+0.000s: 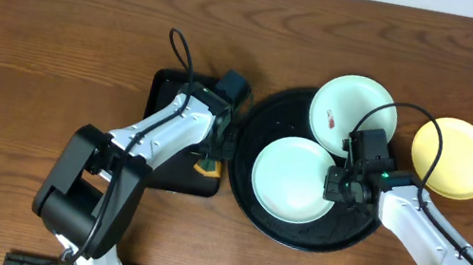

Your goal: Clean dirty plates on tray and stack at the side

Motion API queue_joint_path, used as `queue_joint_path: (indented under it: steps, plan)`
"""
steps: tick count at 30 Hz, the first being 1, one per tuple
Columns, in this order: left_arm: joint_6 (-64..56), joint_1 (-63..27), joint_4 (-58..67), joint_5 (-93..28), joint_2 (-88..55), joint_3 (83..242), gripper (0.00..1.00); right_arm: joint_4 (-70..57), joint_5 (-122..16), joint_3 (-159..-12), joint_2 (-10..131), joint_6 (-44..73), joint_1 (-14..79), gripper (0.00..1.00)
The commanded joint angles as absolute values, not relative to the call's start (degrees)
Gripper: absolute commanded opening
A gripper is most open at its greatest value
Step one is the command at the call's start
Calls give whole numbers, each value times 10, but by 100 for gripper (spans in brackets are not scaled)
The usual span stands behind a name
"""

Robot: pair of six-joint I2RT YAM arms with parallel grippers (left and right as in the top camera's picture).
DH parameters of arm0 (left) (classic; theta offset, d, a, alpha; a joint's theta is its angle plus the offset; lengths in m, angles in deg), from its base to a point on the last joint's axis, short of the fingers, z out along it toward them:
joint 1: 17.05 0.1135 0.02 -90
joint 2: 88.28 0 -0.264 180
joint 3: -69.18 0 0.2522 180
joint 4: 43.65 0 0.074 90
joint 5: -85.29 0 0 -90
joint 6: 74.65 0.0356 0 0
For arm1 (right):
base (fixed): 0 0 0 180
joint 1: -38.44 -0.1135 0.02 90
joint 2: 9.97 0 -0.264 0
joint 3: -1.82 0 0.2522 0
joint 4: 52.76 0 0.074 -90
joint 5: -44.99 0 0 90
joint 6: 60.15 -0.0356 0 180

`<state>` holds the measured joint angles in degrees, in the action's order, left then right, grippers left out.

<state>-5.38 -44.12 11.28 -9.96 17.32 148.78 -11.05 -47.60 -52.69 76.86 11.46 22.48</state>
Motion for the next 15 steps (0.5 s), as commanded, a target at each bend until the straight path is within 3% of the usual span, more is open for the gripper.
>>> queue_joint_path:
  steps: [1,15]
  plan:
    - [-44,-443,115,-104,169,1476,7,-111,-470,-523,772,119,226,2]
    - [-23,-448,118,-163,169,1476,7,-113,-470,-523,772,119,226,2]
